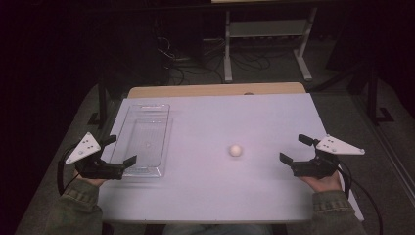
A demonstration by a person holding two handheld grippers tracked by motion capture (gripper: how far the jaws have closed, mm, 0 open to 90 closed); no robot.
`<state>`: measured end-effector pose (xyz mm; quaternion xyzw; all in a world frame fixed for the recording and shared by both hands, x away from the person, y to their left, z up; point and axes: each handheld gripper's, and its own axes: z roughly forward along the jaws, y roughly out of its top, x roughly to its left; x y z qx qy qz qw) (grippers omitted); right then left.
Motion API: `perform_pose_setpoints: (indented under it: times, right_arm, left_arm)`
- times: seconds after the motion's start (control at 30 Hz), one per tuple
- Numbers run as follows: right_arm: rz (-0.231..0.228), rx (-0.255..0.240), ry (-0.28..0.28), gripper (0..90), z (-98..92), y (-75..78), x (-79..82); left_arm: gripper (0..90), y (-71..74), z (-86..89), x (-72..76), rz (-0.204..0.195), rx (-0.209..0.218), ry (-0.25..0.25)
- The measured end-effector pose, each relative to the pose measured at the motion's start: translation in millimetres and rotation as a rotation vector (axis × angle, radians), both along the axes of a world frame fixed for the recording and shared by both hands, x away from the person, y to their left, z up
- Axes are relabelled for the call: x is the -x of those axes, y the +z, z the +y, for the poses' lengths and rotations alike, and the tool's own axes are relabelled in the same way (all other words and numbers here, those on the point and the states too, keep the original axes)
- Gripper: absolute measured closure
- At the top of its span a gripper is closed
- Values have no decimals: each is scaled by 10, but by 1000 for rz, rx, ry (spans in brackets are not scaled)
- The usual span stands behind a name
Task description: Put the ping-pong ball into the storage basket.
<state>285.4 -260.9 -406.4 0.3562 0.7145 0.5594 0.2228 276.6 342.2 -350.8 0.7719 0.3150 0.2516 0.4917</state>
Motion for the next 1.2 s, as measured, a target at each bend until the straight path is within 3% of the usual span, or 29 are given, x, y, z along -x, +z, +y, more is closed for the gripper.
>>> perform_pose_setpoints:
  times: [0.4, 0.73, 1.2]
  right_arm:
    - [1, -1, -1, 11, 0, 2, 5]
    - [7, -5, 3, 10, 1, -2, 4]
    - [15, -2, 9, 9, 4, -6, 1]
  left_arm:
    - [0, 87, -71, -73, 8, -19, -22]
    - [0, 263, -273, -209, 10, -75, -77]
    - [0, 383, -449, -320, 22, -139, -134]
